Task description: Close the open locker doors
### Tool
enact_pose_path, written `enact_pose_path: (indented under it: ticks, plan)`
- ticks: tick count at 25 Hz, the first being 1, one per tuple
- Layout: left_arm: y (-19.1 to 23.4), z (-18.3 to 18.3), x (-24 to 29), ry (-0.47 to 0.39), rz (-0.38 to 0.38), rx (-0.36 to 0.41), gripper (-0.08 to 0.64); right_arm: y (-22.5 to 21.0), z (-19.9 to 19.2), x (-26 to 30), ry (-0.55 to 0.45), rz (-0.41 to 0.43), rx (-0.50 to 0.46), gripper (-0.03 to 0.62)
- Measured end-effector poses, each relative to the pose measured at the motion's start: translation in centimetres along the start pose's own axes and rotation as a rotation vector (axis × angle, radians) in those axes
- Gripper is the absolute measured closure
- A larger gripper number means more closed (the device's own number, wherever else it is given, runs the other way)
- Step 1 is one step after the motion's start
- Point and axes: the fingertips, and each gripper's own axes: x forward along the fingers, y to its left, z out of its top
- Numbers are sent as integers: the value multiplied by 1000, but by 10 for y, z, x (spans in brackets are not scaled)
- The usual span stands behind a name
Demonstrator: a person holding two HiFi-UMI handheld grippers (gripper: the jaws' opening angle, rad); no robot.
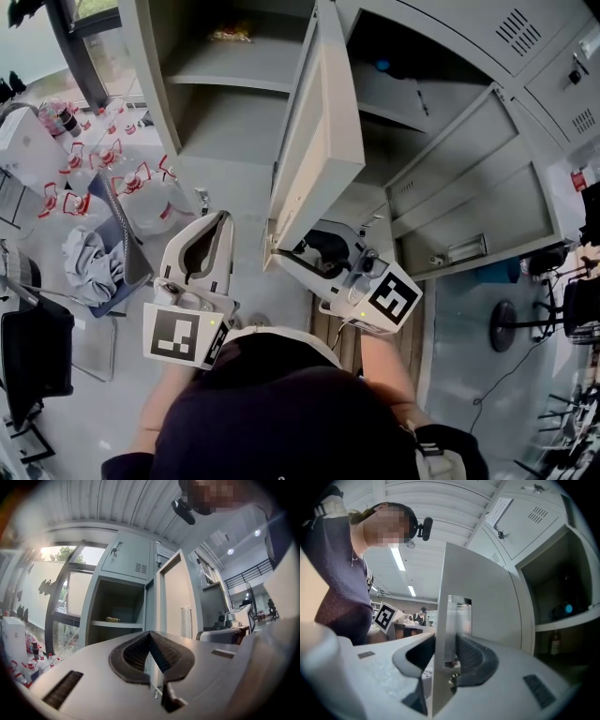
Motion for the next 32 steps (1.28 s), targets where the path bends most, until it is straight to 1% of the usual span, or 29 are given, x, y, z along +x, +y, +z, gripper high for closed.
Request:
enact_pose_path:
  ticks: [12,16,19,23,27,32]
  plan:
    - [33,-1,-25,9,42,19,557,9,-2,36,-2,-54,-6,457]
    - [52,0,-33,12,74,19,557,12,-3,48,-12,-76,-6,460]
    - [61,3,-37,-17,61,33,557,13,-4,56,-14,-89,-2,463]
    - [75,9,-37,-36,45,55,557,13,-5,69,-18,-106,-3,463]
    - [88,13,-37,-56,43,49,557,12,-6,90,-19,-121,-2,474]
    - [102,13,-36,-66,39,31,557,8,-8,114,-27,-172,-11,479]
